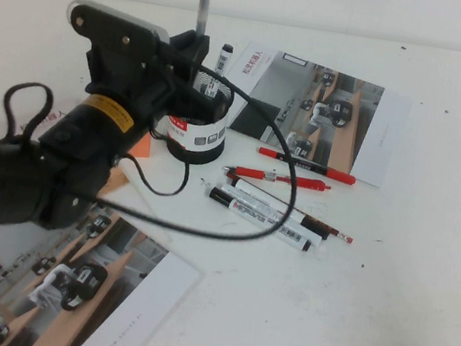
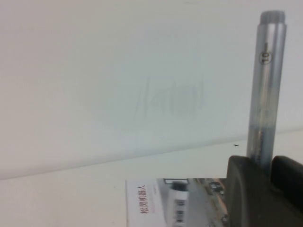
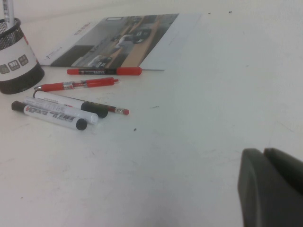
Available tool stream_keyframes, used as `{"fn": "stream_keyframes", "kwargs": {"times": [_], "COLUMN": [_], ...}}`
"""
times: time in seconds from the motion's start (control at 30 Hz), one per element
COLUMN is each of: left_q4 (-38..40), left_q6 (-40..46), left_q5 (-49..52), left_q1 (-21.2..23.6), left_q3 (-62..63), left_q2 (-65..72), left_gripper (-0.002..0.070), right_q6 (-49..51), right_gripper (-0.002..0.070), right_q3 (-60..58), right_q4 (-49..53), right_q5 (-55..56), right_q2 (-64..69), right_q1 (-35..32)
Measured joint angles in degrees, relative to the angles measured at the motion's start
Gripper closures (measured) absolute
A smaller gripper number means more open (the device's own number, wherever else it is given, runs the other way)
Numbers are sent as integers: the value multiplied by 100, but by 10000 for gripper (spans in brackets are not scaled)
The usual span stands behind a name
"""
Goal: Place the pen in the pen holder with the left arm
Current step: Place the pen onto the pen holder
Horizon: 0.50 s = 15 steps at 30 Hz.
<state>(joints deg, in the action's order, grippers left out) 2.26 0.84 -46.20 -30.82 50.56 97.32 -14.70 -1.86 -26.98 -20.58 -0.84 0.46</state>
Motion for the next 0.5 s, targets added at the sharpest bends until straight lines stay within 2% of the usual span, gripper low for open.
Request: {"fn": "stream_keyframes", "kwargs": {"times": [0.2,0.5], "left_q4": [-226,-333], "left_q6": [-278,-328], "left_q5": [-226,-210], "left_q1": [385,424], "left_q3": [625,1215], "left_q2": [795,1458], "left_gripper": [631,631], "right_q6": [0,0], "right_gripper": [696,696], "right_q3": [0,0], "right_q4": [0,0], "right_q5": [0,0], "right_q2": [0,0], "right_q1": [0,0]}}
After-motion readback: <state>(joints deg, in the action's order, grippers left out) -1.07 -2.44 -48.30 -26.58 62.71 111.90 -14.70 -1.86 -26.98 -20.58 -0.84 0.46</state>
